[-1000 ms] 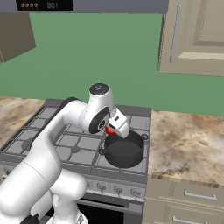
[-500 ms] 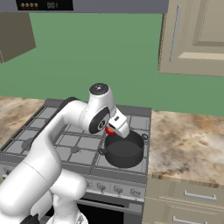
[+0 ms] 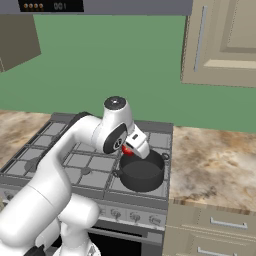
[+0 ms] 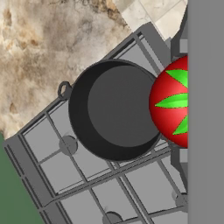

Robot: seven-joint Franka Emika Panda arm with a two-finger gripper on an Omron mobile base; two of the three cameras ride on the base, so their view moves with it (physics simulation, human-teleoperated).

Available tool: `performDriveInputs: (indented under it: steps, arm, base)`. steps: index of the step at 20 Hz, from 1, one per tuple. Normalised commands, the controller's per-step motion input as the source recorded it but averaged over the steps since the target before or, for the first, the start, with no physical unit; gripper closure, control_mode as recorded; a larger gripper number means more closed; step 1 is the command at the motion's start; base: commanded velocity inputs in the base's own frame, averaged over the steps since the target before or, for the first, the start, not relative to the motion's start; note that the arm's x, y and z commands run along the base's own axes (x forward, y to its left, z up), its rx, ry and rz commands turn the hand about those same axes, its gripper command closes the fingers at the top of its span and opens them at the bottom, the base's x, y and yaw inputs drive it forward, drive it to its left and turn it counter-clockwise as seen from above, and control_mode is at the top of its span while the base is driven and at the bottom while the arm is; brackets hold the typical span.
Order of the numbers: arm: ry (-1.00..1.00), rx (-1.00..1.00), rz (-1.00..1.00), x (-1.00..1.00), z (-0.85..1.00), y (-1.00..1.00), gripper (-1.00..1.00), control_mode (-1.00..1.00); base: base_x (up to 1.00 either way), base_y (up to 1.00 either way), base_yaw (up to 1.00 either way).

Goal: Turn on the burner for the pot on the stove. Wait thirty seconds for the pot to heat up. Then add the tomato to the pot.

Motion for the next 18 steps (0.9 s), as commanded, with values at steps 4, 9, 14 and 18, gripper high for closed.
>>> performDriveInputs:
  steps: [4,9,14,18]
  arm:
    - [0.00,0.00,0.00,0.00,-0.27,-0.24,1.00,-1.00]
    - [0.03,0.00,0.00,0.04,-0.42,-0.05,1.00,-1.00]
    - [0.06,0.00,0.00,0.24,-0.40,0.00,1.00,-1.00]
    - [0.10,0.00,0.00,0.34,-0.26,0.00,1.00,-1.00]
  base:
    - [0.00,0.00,0.00]
    - [0.00,0.00,0.00]
    - [0.00,0.00,0.00]
    - [0.00,0.00,0.00]
